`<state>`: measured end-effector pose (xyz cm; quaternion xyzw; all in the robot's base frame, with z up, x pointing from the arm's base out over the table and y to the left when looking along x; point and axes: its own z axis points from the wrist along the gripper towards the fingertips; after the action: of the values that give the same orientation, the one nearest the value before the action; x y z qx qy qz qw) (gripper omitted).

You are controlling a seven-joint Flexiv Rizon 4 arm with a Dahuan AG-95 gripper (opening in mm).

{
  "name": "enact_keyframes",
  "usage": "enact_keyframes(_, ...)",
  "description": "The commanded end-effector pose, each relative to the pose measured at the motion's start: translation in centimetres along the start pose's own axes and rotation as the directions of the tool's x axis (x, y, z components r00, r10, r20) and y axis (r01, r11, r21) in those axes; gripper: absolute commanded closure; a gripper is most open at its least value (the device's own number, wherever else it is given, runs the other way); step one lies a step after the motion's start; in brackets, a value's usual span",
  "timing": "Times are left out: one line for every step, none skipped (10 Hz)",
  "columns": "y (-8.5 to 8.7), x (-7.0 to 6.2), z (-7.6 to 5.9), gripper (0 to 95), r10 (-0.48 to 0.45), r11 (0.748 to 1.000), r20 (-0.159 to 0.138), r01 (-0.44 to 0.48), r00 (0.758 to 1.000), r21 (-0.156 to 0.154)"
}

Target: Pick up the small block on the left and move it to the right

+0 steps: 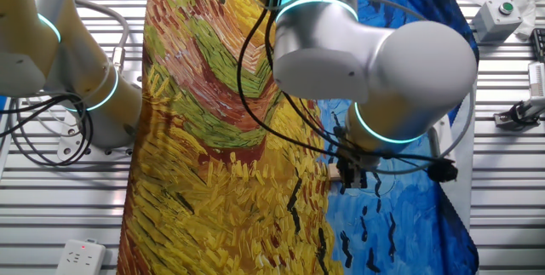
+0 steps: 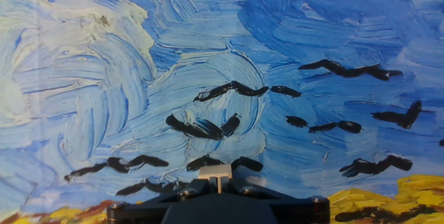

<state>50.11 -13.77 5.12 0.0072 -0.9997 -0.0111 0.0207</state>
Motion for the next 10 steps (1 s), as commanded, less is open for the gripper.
enact_keyframes(0.0, -0.1, 0.1, 57.0, -0.001, 1.000, 0.007, 0.001, 1.000, 0.004)
enact_keyframes(0.0, -0.1, 0.1, 57.0, 0.000, 1.000, 0.011, 0.000, 1.000, 0.005)
enact_keyframes(0.0, -0.2, 0.2, 57.0, 0.001, 1.000, 0.020, -0.001, 1.000, 0.005)
enact_keyframes(0.0, -0.2, 0.4, 57.0, 0.000, 1.000, 0.026, -0.001, 1.000, 0.004)
enact_keyframes(0.0, -0.2, 0.6, 57.0, -0.003, 1.000, 0.026, 0.003, 1.000, 0.000)
enact_keyframes(0.0, -0.3, 0.8, 57.0, -0.004, 1.000, 0.024, 0.004, 1.000, -0.002)
enact_keyframes(0.0, -0.3, 0.9, 57.0, -0.008, 1.000, 0.023, 0.008, 1.000, -0.004)
enact_keyframes(0.0, -0.3, 1.0, 57.0, -0.008, 1.000, 0.022, 0.008, 1.000, -0.007)
enact_keyframes(0.0, -0.3, 1.1, 57.0, -0.006, 1.000, 0.022, 0.007, 1.000, -0.012)
enact_keyframes(0.0, -0.3, 1.2, 57.0, -0.006, 1.000, 0.021, 0.007, 1.000, -0.021)
